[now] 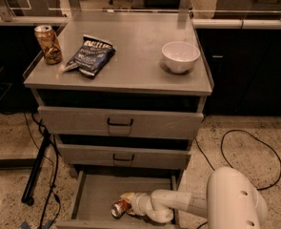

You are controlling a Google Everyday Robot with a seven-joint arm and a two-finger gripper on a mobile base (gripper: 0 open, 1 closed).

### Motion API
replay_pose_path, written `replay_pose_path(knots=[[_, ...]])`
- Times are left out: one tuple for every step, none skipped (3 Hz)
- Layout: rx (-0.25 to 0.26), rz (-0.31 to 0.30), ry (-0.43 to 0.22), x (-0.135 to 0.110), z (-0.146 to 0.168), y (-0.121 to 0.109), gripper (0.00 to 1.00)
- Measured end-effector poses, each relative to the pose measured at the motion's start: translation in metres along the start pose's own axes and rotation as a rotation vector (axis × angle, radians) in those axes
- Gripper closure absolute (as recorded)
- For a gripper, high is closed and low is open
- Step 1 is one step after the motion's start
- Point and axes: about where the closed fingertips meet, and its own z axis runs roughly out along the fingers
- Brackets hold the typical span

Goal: Place coke can into bottom drawer

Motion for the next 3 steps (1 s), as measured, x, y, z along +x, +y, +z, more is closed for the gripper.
replay_pose_path(knots=[[-0.005, 0.003, -0.005, -0.001, -0.001, 0.001, 1.00], [0.009, 0.004, -0.012, 0.000, 0.004, -0.002, 1.00], [0.009, 0.031, -0.059, -0.006, 0.011, 0.000, 1.00]])
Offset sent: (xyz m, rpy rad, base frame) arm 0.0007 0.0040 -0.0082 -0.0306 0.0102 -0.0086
